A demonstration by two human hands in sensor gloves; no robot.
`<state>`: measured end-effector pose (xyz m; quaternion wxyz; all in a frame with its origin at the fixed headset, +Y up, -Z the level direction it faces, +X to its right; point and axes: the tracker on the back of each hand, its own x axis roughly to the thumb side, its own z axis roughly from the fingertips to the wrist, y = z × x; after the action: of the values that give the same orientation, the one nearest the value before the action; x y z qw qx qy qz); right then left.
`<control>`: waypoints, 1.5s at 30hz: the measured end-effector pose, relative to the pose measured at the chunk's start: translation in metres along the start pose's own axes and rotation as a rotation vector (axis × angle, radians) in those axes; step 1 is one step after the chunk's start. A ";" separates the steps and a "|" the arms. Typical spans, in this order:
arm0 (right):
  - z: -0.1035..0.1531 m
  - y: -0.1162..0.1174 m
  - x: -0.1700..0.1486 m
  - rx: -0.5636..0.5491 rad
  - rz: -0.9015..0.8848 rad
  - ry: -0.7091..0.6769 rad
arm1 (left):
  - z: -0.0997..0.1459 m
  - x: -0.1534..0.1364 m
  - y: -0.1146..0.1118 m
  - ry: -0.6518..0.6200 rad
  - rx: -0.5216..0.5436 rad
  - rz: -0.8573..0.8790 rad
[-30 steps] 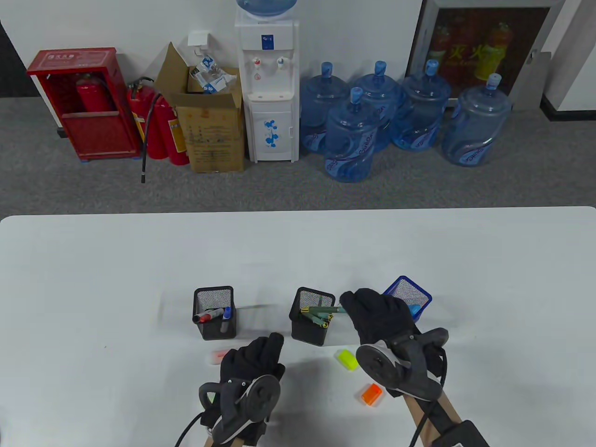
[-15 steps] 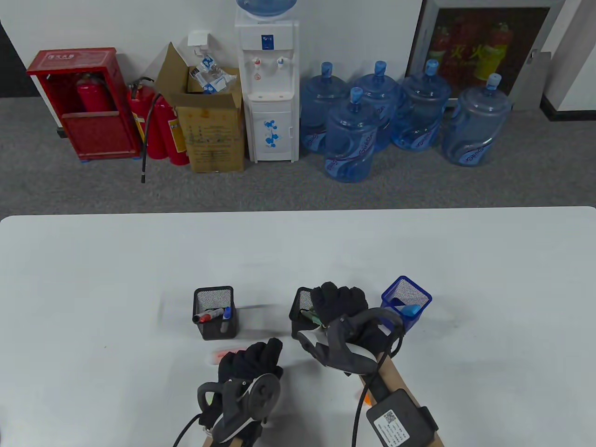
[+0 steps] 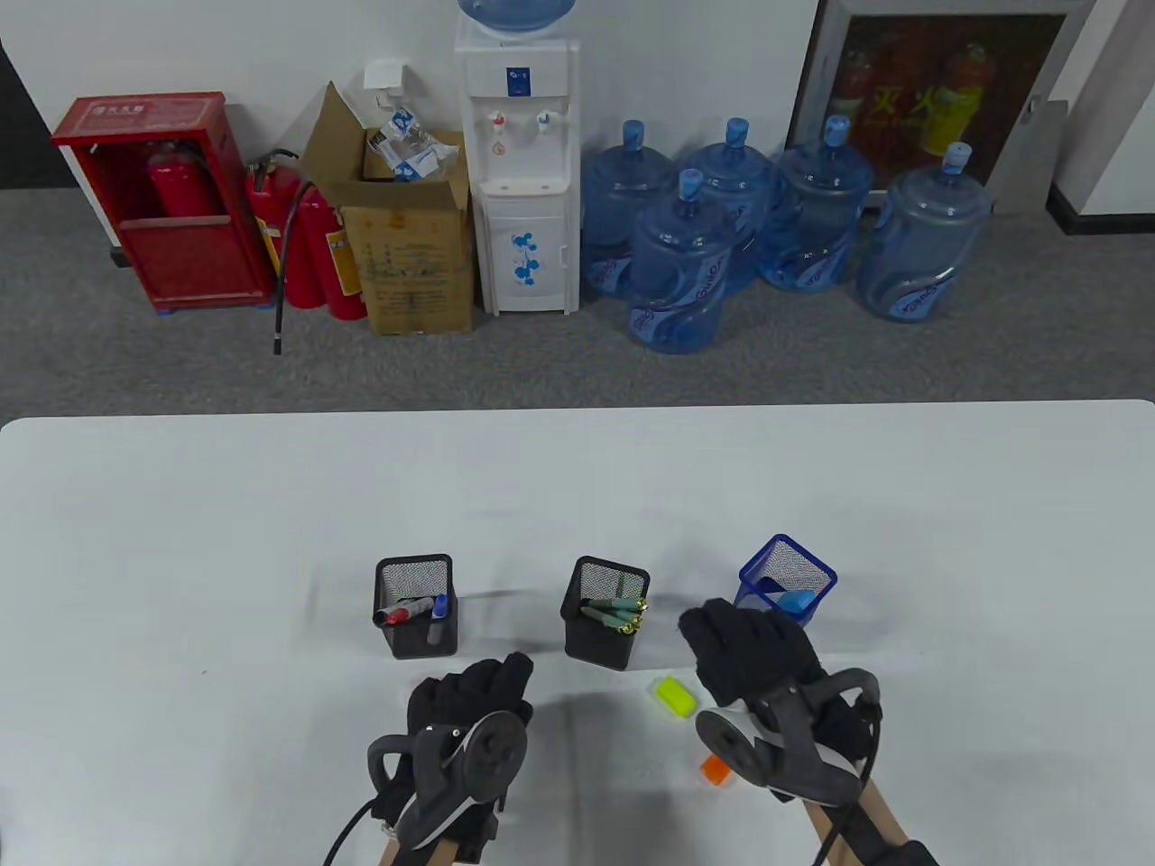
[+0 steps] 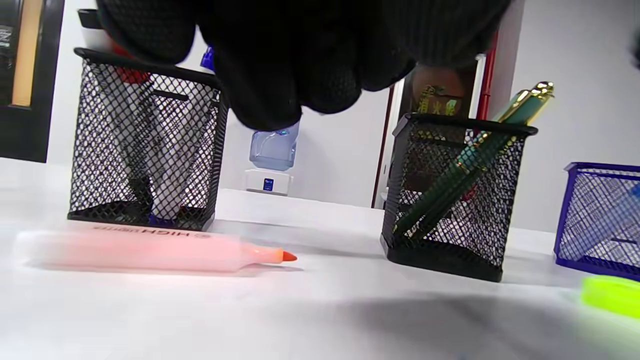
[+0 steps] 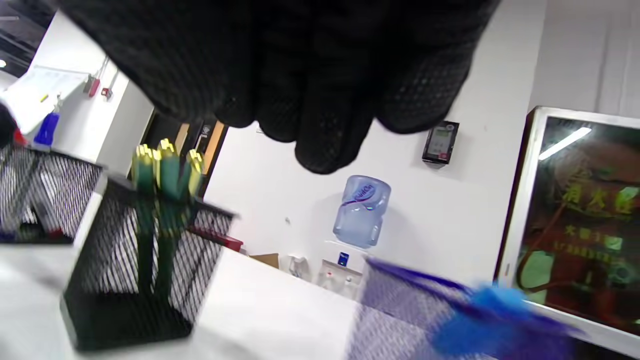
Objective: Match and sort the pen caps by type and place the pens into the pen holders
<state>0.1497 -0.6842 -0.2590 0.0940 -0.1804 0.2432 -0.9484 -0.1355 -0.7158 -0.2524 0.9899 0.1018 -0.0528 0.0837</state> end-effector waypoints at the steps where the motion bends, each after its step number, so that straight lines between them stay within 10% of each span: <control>1: 0.005 0.005 -0.003 0.016 -0.006 0.009 | -0.001 0.001 0.000 0.003 -0.012 -0.004; 7: 0.030 0.045 -0.024 0.132 -0.115 0.085 | -0.011 0.004 0.001 -0.009 -0.107 -0.191; 24: 0.037 0.050 -0.032 0.159 -0.062 0.093 | -0.001 -0.017 -0.015 -0.188 -0.417 -0.687; 39: 0.037 0.048 -0.030 0.174 -0.053 0.087 | 0.006 -0.013 -0.032 -0.227 -0.446 -0.686; 45: 0.036 0.049 -0.029 0.180 -0.057 0.087 | -0.004 0.012 -0.004 -0.207 -0.331 -0.449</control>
<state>0.1953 -0.7347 -0.2624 0.0720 -0.1367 0.1558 -0.9756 -0.1229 -0.7171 -0.2559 0.9761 -0.0437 -0.1427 -0.1579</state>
